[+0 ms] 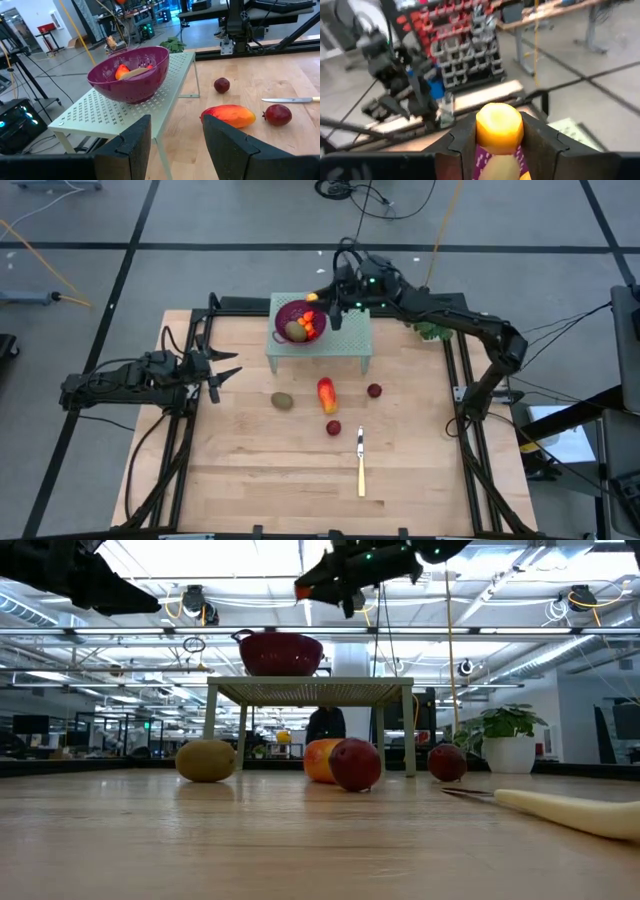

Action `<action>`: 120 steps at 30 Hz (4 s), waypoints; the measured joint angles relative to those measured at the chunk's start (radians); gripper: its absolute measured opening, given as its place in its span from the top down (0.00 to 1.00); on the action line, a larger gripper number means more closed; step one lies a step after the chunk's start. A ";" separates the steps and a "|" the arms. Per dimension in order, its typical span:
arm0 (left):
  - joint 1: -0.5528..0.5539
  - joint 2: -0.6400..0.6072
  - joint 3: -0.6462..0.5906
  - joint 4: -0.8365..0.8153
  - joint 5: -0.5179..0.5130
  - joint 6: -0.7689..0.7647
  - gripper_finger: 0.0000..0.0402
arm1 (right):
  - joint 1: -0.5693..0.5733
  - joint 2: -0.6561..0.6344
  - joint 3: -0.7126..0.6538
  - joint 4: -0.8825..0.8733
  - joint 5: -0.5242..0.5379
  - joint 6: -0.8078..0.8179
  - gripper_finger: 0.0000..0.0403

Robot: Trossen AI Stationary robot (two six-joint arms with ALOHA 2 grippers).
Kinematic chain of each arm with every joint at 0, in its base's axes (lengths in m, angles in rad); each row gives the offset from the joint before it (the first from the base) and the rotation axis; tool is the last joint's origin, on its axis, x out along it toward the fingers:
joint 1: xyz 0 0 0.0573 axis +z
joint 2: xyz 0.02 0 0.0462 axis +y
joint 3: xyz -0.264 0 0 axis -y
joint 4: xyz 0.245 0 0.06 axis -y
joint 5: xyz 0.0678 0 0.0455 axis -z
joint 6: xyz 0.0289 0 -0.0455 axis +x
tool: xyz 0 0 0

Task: Pick & Place Fruit
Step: Put the pear into violet strainer bowl on the shelf, then put the pomegranate into violet strainer bowl on the shelf

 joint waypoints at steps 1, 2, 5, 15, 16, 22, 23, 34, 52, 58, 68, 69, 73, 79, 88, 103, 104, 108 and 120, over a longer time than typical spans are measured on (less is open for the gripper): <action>0.000 0.000 0.000 0.000 0.000 0.000 0.55 | 0.000 0.010 0.002 0.000 -0.007 -0.003 0.70; 0.000 0.000 0.000 0.000 0.000 0.000 0.55 | 0.000 0.019 0.003 -0.002 -0.015 -0.011 0.70; 0.000 0.000 0.000 0.000 0.000 0.000 0.55 | 0.001 0.047 0.008 0.020 -0.027 -0.028 0.70; 0.000 0.000 0.000 0.000 0.000 0.001 0.55 | -0.010 0.128 0.006 0.021 -0.029 -0.130 0.70; 0.000 0.000 0.000 0.000 0.000 0.000 0.55 | -0.012 0.134 0.006 0.014 -0.029 -0.140 0.70; 0.000 0.000 0.000 0.000 0.000 0.001 0.55 | -0.029 0.141 0.006 -0.055 -0.029 -0.186 0.70; 0.000 0.000 0.000 -0.001 0.000 0.001 0.55 | -0.030 0.142 0.006 -0.072 -0.029 -0.189 0.70; 0.000 0.000 0.000 -0.001 0.000 0.001 0.55 | -0.030 0.142 0.006 -0.108 -0.055 -0.195 0.69; 0.000 0.000 0.000 -0.001 0.000 0.001 0.55 | -0.032 0.142 0.006 -0.134 -0.056 -0.176 0.68; 0.000 0.000 0.000 -0.001 0.000 0.001 0.55 | -0.032 0.142 0.006 -0.149 -0.056 -0.185 0.68; 0.000 0.000 0.000 -0.001 0.000 0.001 0.55 | -0.032 0.142 0.006 -0.152 -0.076 -0.187 0.68; 0.000 0.000 0.000 -0.001 0.000 0.001 0.55 | -0.032 0.142 0.006 -0.152 -0.082 -0.186 0.68; 0.000 0.000 0.000 -0.001 0.000 0.001 0.55 | -0.032 0.142 0.006 -0.151 -0.082 -0.184 0.66; 0.000 0.000 0.000 -0.001 0.000 0.001 0.55 | -0.032 0.142 0.006 -0.151 -0.081 -0.184 0.57; 0.000 0.000 0.000 0.000 0.000 0.001 0.55 | -0.032 0.122 0.005 -0.142 -0.075 -0.177 0.54; 0.000 0.000 0.000 -0.001 0.000 0.023 0.55 | 0.102 -0.121 0.005 -0.478 0.189 -0.340 0.91; 0.000 0.000 0.000 -0.001 0.000 0.031 0.55 | 0.113 -0.127 0.005 -0.490 0.189 -0.341 0.94; 0.000 0.000 0.000 -0.001 0.000 0.050 0.55 | 0.149 -0.152 0.005 -0.539 0.193 -0.318 0.99; 0.000 0.000 0.000 -0.001 0.000 0.049 0.55 | 0.264 -0.232 0.005 -0.822 0.244 -0.219 1.00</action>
